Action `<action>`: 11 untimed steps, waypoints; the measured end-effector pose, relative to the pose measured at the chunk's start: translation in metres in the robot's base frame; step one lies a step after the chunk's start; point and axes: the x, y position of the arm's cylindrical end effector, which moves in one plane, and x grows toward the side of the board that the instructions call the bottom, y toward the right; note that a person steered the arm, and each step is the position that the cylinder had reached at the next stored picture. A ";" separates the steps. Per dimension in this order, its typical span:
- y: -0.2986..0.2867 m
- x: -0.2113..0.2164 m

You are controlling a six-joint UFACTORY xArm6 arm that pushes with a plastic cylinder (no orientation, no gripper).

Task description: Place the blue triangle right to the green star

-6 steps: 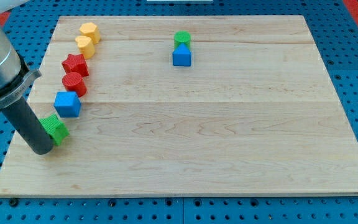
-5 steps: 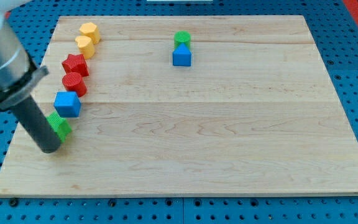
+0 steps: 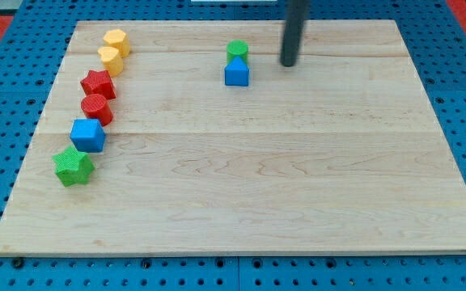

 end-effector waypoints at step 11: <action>-0.145 0.192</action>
